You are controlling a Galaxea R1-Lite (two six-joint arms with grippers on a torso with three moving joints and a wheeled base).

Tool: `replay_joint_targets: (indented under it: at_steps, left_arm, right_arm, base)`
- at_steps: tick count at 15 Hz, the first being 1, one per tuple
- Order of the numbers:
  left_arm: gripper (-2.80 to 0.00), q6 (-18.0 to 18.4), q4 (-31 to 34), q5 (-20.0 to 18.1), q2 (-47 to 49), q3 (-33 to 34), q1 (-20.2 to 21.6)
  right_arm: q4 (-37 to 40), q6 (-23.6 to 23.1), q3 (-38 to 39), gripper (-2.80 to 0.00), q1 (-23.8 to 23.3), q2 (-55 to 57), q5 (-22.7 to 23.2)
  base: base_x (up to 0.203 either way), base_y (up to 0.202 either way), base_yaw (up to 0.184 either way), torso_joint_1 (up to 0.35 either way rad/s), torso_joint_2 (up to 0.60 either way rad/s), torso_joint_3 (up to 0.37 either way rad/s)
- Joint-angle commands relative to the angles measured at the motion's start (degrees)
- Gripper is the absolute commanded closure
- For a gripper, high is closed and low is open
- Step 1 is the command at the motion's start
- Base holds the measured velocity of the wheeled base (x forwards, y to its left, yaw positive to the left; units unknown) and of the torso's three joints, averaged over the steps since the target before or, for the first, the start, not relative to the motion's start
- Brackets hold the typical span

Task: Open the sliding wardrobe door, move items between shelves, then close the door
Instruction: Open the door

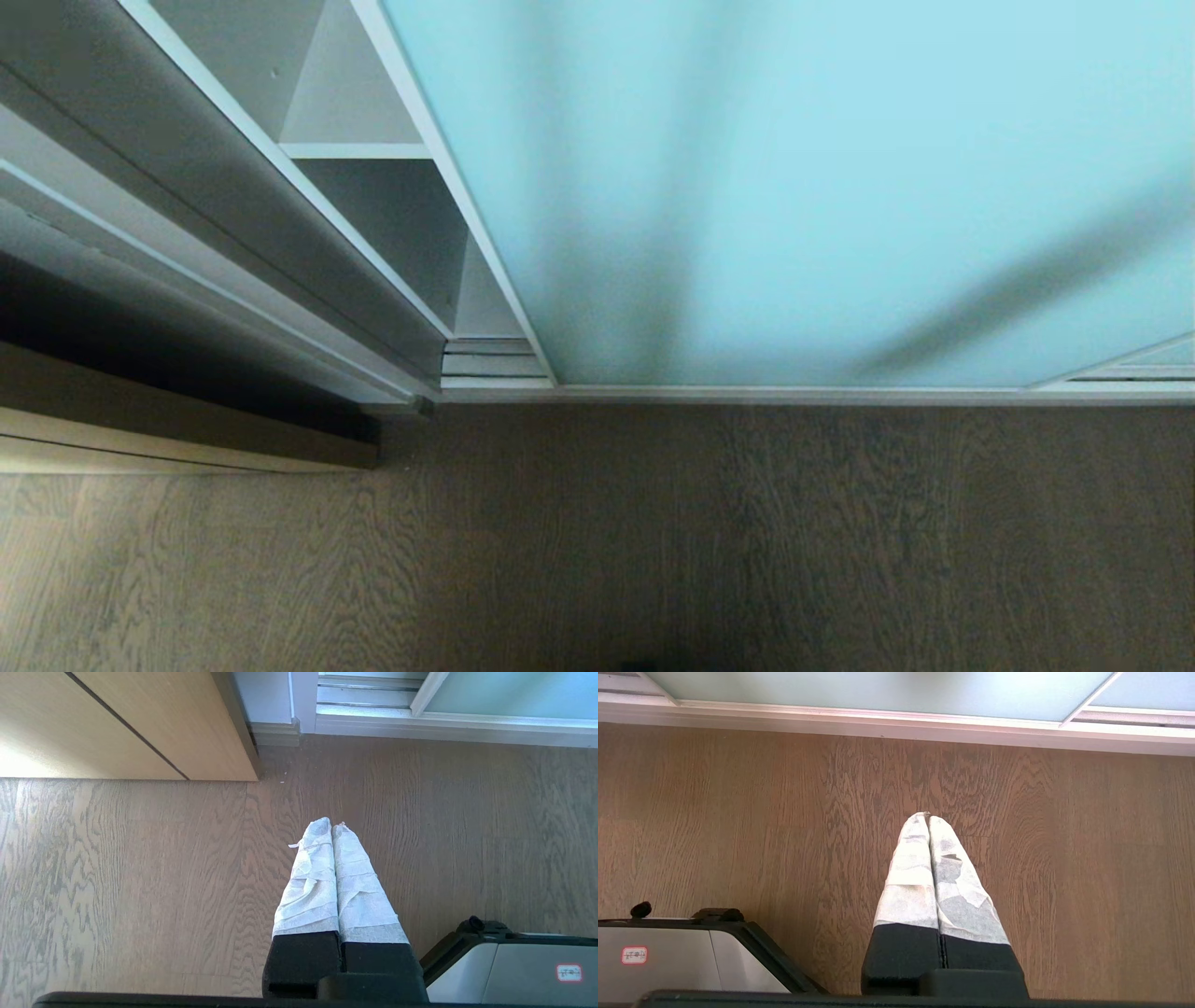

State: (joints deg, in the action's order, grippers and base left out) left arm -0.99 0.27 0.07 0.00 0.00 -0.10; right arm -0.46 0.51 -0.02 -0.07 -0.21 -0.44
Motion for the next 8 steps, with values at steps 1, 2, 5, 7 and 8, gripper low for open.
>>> replay_joint_targets:
  at_steps: [1, 2, 5, 7, 8]
  left_arm:
    - [0.0, 0.01, 0.0, 0.01, 0.0, 0.09, 0.01]
    - [0.0, -0.01, 0.0, 0.01, 0.06, 0.09, 0.01]
    - [0.0, -0.03, 0.0, 0.01, 0.0, 0.09, 0.01]
    - [0.0, 0.46, 0.07, -0.07, 0.09, 0.09, 0.01]
    - [0.0, 0.64, 0.08, -0.07, 0.09, 0.09, 0.01]
  right_arm:
    - [0.11, 0.05, 0.08, 0.0, 0.06, 0.12, 0.0]
    - [0.11, 0.01, 0.02, 0.0, -0.01, 0.12, -0.01]
    - [0.11, 0.01, 0.02, 0.0, 0.07, 0.12, 0.0]
    - [0.11, 0.07, 0.02, 0.0, 0.02, 0.12, -0.05]
    - [0.11, 0.01, 0.02, 0.0, 0.01, 0.12, 0.0]
  base:
    - [0.0, 0.0, 0.0, 0.0, 0.0, 0.0]
    - [0.0, 0.0, 0.0, 0.0, 0.0, 0.0]
    - [0.0, 0.0, 0.0, 0.0, 0.0, 0.0]
    - [0.0, 0.0, 0.0, 0.0, 0.0, 0.0]
    - [0.0, 0.0, 0.0, 0.0, 0.0, 0.0]
